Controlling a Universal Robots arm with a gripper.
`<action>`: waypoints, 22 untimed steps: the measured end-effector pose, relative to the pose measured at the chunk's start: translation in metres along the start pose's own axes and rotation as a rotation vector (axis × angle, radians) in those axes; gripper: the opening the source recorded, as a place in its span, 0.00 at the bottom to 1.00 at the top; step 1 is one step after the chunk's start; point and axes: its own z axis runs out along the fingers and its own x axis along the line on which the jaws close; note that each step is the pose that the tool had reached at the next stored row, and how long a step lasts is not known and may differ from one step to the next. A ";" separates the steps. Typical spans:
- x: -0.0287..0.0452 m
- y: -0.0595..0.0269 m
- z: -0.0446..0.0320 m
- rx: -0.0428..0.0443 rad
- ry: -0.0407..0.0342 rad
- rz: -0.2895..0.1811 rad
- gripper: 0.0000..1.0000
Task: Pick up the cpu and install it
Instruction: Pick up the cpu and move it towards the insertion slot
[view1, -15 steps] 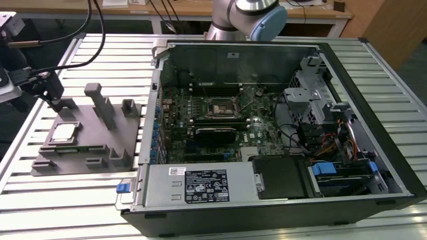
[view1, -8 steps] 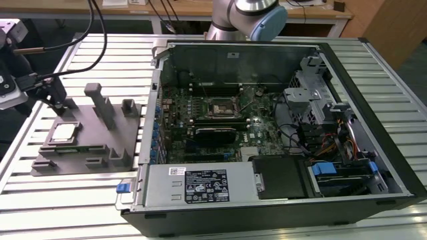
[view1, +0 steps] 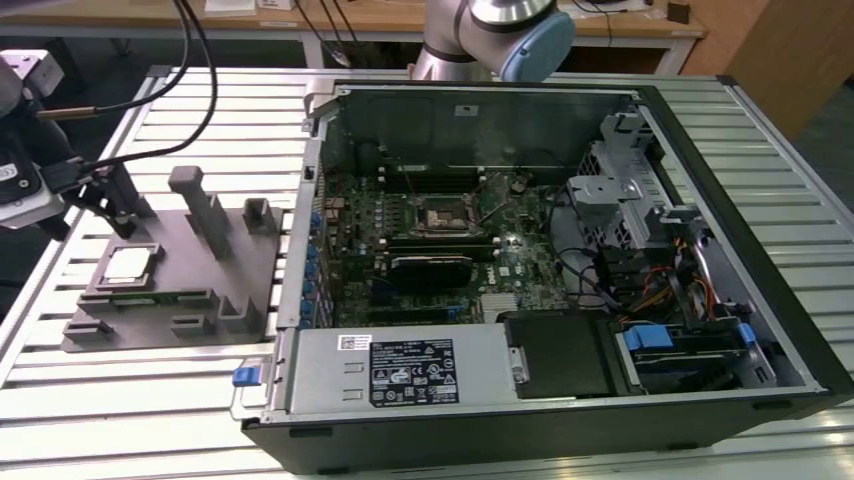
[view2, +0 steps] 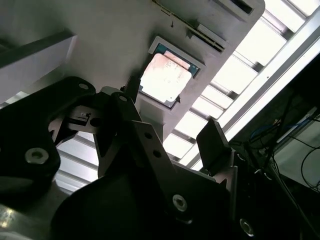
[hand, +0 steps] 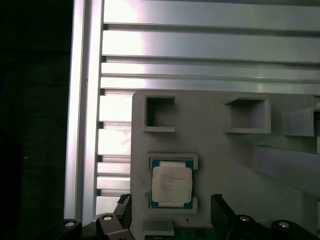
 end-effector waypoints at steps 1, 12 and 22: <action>0.0000 -0.0001 0.0011 0.0000 0.0000 0.000 0.73; 0.0001 -0.0007 0.0166 0.0000 0.0000 0.000 0.73; -0.0028 -0.0013 0.0295 0.0000 0.0000 0.000 0.73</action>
